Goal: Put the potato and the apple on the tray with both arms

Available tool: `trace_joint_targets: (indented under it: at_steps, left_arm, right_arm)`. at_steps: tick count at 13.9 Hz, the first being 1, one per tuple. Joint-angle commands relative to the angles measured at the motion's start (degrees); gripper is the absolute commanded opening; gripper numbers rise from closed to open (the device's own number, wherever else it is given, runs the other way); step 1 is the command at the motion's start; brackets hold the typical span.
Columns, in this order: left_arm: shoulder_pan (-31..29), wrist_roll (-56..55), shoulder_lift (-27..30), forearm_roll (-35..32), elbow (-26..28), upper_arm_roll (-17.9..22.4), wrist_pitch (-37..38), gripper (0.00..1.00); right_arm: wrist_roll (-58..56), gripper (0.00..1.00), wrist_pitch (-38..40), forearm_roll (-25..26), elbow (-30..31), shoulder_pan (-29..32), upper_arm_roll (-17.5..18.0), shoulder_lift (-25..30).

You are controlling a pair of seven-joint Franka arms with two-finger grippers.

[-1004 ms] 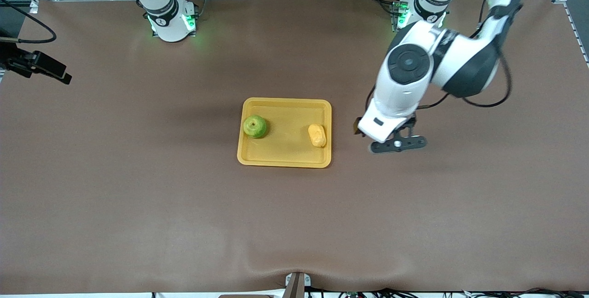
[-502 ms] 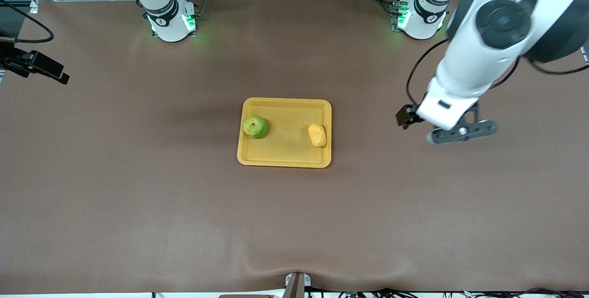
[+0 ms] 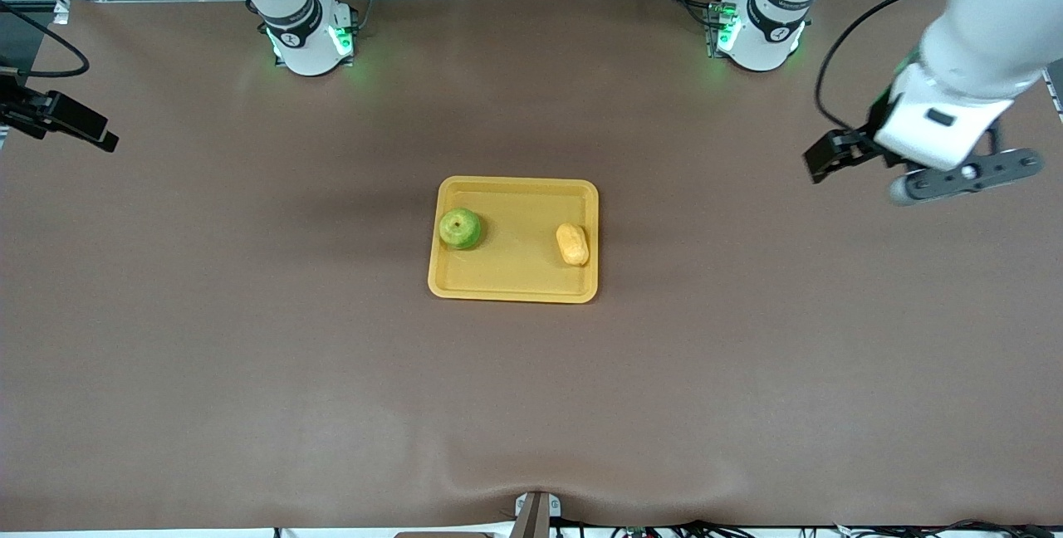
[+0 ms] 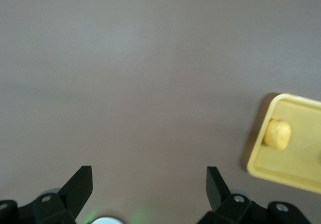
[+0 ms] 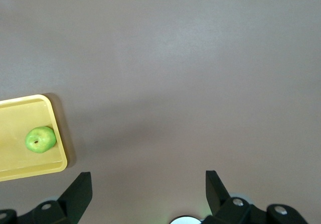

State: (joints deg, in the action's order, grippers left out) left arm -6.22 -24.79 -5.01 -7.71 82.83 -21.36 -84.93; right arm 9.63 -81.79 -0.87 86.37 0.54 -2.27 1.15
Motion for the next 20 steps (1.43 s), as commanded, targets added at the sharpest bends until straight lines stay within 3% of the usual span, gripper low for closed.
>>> trace_joint_targets:
  at_steps: [1, 5, 12, 13, 16, 20]
  left_arm:
    - [-4.14, 5.78, 2.89, 2.16, 0.85, -0.17, 2.31, 1.00]
    - [-7.75, 10.11, 4.74, 3.22, 0.93, -0.08, 3.89, 1.00]
    - [-9.07, 12.82, 4.83, 3.40, 0.67, 0.18, 3.29, 1.00]
    - [-9.08, 15.79, 5.79, 5.05, 1.19, 1.14, 2.67, 1.00]
    - [0.12, 21.44, 9.30, 6.74, 5.31, 13.67, 2.40, 1.00]
    - [3.39, 21.80, 13.35, 6.74, 10.07, 16.08, 2.40, 1.00]
  right_arm:
    - [0.74, 1.00, 1.10, 0.96, -1.11, 0.78, 0.33, -0.01]
    - [0.75, 1.00, 1.02, 1.05, -1.20, 0.87, 0.33, -0.01]
    - [0.75, 1.00, 1.02, 0.96, -1.64, 0.87, 0.34, -0.01]
    - [0.75, 1.00, 1.02, 0.96, -1.64, 0.87, 0.42, -0.01]
    - [0.75, 1.00, 0.84, 0.87, -1.64, 0.78, 0.42, -0.18]
    - [0.75, 1.00, 0.66, 0.96, -1.73, 0.87, 0.42, -0.18]
